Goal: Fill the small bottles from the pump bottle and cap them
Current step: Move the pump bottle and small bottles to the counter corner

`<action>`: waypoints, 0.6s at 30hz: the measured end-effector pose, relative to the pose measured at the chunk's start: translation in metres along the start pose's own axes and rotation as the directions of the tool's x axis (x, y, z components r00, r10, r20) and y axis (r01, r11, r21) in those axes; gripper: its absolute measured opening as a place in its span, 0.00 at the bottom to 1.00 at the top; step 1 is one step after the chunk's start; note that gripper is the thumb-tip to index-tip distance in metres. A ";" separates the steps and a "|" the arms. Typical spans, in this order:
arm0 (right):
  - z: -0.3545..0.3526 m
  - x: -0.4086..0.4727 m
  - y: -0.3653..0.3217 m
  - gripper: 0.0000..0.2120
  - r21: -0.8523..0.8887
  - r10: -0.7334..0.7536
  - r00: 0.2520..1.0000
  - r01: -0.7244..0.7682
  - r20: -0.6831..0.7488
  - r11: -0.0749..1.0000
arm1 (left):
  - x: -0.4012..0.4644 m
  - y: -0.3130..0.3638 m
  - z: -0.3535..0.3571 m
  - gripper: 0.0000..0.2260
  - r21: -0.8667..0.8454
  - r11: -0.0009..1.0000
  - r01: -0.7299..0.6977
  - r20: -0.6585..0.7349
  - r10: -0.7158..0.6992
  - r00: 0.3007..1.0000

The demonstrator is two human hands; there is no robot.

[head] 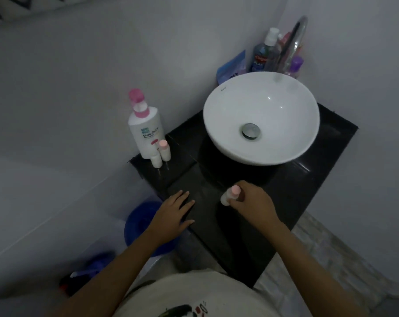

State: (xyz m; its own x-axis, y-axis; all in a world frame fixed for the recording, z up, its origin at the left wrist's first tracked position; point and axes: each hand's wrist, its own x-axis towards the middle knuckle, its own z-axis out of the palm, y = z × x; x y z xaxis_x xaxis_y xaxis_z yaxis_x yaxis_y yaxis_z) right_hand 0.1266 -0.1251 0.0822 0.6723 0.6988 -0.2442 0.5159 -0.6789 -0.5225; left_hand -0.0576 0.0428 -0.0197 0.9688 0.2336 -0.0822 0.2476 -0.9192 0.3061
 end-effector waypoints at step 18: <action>0.051 0.197 -0.126 0.12 -0.183 -0.227 0.942 0.276 0.247 0.944 | 0.000 -0.002 0.014 0.26 -0.045 0.996 0.071 -0.041 -0.073 0.996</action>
State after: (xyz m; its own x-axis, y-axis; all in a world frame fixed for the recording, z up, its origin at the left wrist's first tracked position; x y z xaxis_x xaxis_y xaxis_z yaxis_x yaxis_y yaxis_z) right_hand 0.1673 0.1095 0.0586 0.3851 0.8682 -0.3130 0.7691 -0.4894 -0.4111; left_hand -0.0579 0.0402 -0.0336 0.9476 0.3128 -0.0649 0.3156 -0.8852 0.3418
